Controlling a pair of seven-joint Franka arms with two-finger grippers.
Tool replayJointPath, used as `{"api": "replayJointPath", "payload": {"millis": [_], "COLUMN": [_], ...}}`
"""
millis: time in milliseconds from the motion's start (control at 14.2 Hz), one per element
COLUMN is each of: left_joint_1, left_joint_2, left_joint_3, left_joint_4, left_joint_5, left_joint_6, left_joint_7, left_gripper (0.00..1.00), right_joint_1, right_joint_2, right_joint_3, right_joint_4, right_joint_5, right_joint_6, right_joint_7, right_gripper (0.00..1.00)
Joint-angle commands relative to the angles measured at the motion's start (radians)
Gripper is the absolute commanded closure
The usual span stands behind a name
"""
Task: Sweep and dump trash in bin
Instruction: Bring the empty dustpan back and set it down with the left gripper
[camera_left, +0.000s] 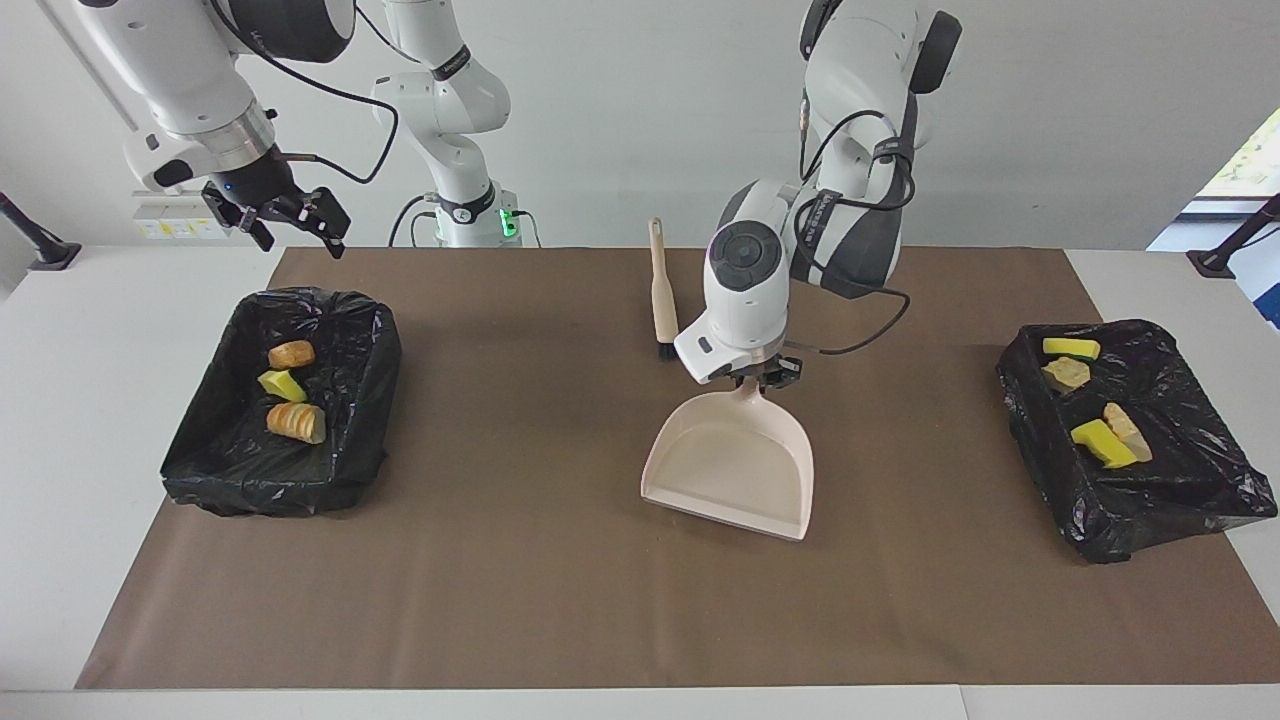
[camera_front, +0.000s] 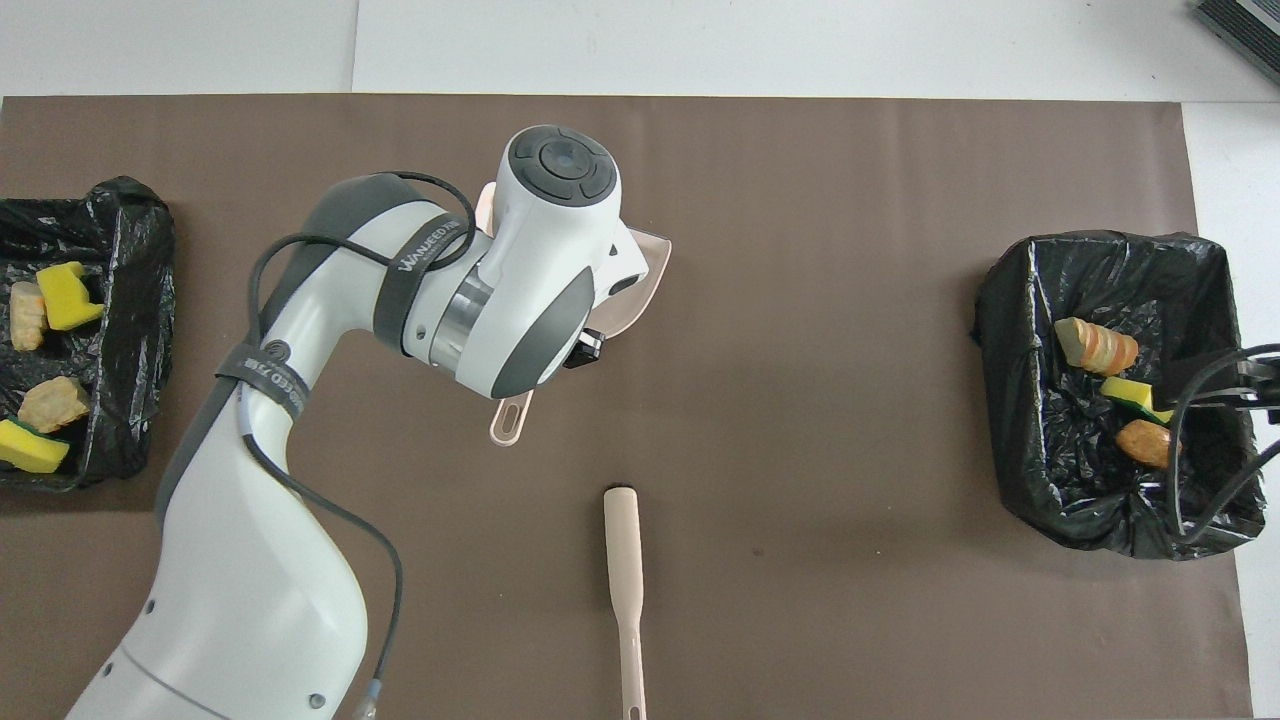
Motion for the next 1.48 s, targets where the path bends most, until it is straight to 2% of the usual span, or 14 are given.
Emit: {"api": "replayJointPath", "payload": {"millis": [0,353,565,777,848,918,989,1060,1201,1272,1342,1413], "left_joint_1": [-0.051,-0.06,-0.06,-0.055,-0.049,-0.048,-0.048,-0.045,-0.035,-0.017,0.006,0.029], "left_joint_2": [0.138,0.146,0.141,0.137,0.135,0.134,0.131,0.127,0.106,0.065,0.01,-0.057], "left_joint_3": [0.022,0.005,-0.008,-0.01,-0.009,-0.007,-0.005,-0.001,0.004,0.005,0.005,0.005], "left_joint_4": [0.162,0.161,0.159,0.155,0.15,0.15,0.149,0.149,0.149,0.135,0.094,0.039], "left_joint_5": [-0.03,-0.133,-0.139,-0.145,-0.148,-0.15,-0.148,-0.148,-0.148,-0.147,-0.145,-0.142], "left_joint_6": [-0.035,0.069,0.09,0.09,0.09,0.091,0.093,0.094,0.085,0.088,0.091,0.088], "left_joint_7": [-0.101,-0.233,-0.269,-0.269,-0.268,-0.268,-0.268,-0.268,-0.269,-0.268,-0.269,-0.255], "left_gripper": [1.0,1.0,1.0,0.98,0.84,0.62,0.51,0.43,0.43,0.4,0.14,0.0], "right_joint_1": [-0.008,0.001,-0.001,-0.01,-0.011,-0.008,-0.001,0.002,0.003,0.003,0.003,0.003], "right_joint_2": [0.002,-0.001,0.002,0.002,0.003,0.003,0.003,0.003,0.003,0.003,0.003,0.003], "right_joint_3": [0.006,0.0,0.0,-0.002,0.0,0.0,0.006,0.01,0.023,0.023,0.023,0.023], "right_joint_4": [0.004,-0.015,-0.016,-0.013,-0.01,-0.01,-0.01,-0.01,-0.01,-0.01,-0.01,-0.01], "right_joint_5": [0.0,0.006,-0.005,-0.006,-0.006,-0.005,-0.005,0.007,0.009,0.009,0.009,0.009], "right_joint_6": [0.071,0.128,0.167,0.142,0.142,0.142,0.142,0.142,0.142,0.142,0.142,0.142], "right_joint_7": [-0.022,-0.042,-0.075,-0.075,-0.077,-0.075,-0.077,-0.077,-0.077,-0.077,-0.075,-0.077], "right_gripper": [0.0,0.0,0.0,0.0,0.0,0.0,0.0,0.0,0.0,0.0,0.0,0.0]}}
